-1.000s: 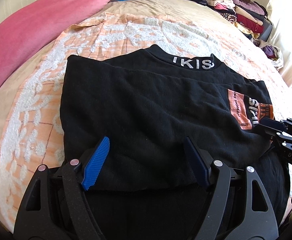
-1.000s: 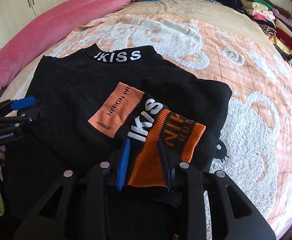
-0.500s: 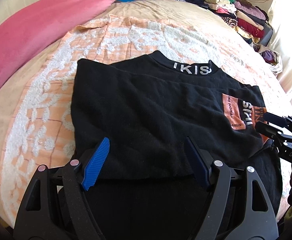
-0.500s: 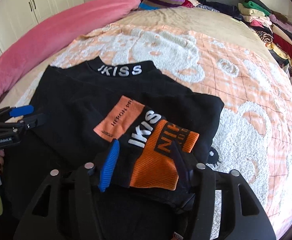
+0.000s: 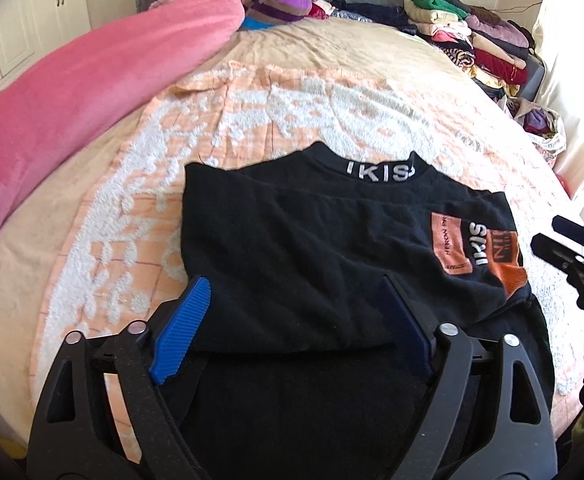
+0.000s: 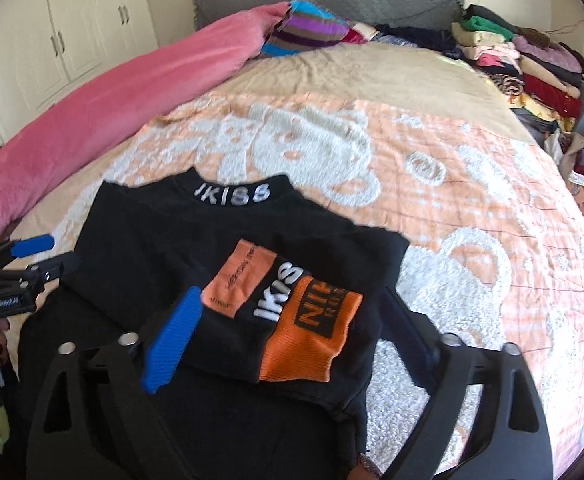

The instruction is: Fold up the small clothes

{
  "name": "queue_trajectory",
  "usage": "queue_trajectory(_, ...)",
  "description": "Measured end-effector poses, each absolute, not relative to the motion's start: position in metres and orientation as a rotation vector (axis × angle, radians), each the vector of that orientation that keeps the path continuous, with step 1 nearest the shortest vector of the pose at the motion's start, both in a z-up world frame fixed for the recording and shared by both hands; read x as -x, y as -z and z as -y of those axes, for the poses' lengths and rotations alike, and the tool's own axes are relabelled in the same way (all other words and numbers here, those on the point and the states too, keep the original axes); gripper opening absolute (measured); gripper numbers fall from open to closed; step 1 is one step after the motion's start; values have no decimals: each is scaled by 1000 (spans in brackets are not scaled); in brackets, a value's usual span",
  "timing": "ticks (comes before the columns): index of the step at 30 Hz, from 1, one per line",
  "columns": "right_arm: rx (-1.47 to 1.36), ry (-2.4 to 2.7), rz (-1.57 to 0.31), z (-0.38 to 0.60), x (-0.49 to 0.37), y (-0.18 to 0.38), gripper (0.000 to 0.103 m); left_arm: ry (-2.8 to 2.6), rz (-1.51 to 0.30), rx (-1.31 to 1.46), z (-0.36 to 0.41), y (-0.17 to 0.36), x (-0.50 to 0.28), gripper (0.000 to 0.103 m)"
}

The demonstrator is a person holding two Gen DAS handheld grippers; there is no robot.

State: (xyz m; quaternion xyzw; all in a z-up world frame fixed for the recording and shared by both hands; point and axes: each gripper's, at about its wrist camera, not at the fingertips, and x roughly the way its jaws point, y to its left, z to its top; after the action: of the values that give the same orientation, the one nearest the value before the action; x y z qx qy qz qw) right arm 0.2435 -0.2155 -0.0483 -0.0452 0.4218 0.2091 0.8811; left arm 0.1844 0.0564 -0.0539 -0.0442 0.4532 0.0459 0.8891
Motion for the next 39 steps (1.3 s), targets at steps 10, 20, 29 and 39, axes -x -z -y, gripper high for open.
queue_trajectory(10, 45, -395, -770, 231, -225, 7, 98, -110, -882, 80, -56, 22, -170, 93)
queue_trajectory(20, 22, -386, -706, 235, -208, -20, 98, -121, -841, 94, -63, 4, -158, 93)
queue_trajectory(29, 0, -388, -685, 241, -190, -36, 98, -131, -818, 98, -67, -10, -145, 93)
queue_trajectory(39, -20, -394, -673, 251, -169, -53, 98, -135, -782, 99, -71, -28, -128, 93)
